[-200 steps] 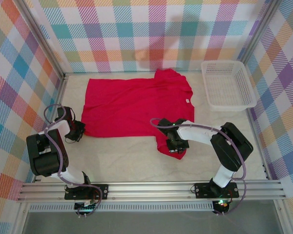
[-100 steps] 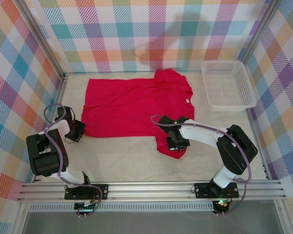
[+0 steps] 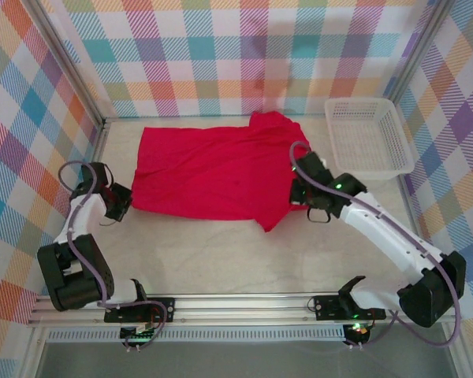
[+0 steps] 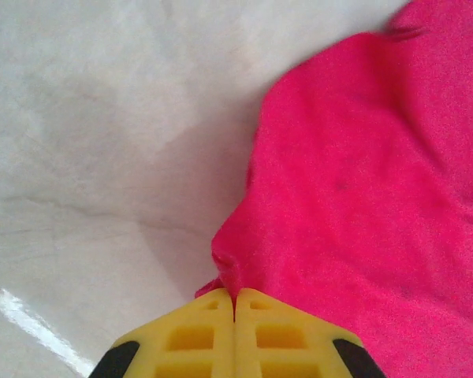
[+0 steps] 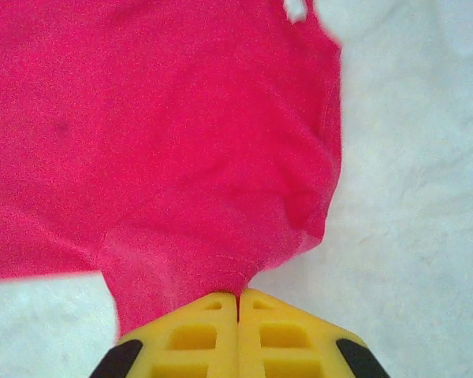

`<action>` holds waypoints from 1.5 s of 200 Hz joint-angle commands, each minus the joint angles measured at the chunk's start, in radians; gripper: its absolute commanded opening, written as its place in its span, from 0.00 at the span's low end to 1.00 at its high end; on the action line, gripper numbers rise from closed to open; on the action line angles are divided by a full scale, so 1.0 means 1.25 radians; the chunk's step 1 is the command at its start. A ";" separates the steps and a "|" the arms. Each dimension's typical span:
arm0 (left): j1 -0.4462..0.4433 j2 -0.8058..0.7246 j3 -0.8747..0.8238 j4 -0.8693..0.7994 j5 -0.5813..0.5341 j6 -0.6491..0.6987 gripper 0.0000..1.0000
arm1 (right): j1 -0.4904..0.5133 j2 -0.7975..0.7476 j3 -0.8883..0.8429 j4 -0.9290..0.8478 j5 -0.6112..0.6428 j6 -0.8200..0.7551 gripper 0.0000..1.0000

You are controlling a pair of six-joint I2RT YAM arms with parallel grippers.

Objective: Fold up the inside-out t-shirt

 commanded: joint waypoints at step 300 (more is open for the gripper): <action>-0.069 0.131 0.501 0.043 -0.019 0.062 0.00 | -0.123 0.389 0.809 0.062 0.193 -0.414 0.00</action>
